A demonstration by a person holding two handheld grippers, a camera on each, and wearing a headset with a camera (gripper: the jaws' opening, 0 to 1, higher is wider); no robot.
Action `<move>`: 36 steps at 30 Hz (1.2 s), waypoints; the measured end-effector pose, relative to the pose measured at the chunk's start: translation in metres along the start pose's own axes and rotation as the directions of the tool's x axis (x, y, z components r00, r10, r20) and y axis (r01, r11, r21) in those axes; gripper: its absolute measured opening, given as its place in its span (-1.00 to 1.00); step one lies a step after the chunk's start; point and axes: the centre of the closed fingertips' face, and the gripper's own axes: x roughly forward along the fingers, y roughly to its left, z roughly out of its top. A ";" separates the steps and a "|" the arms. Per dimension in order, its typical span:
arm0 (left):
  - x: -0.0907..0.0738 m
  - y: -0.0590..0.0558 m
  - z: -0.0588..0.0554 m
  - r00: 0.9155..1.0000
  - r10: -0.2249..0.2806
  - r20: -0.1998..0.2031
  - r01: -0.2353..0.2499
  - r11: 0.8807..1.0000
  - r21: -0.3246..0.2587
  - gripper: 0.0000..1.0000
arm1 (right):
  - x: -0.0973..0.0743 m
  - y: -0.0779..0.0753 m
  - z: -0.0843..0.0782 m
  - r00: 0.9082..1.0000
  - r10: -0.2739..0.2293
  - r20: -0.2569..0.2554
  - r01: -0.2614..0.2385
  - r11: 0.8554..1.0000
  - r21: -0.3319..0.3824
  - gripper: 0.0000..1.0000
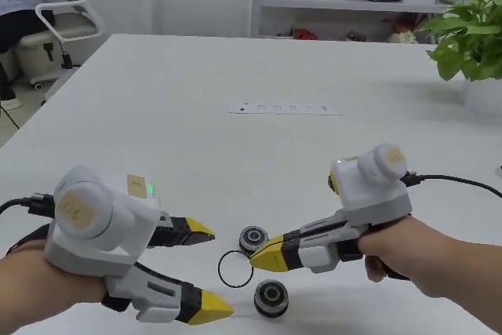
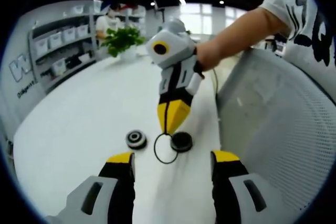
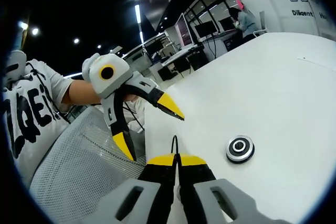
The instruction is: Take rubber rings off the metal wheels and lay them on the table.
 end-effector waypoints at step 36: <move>-0.027 0.011 -0.028 0.997 0.067 -0.031 -0.069 0.995 -0.068 0.22 | 0.045 -0.007 -0.026 0.991 -0.062 -0.120 0.045 0.989 -0.139 -1.00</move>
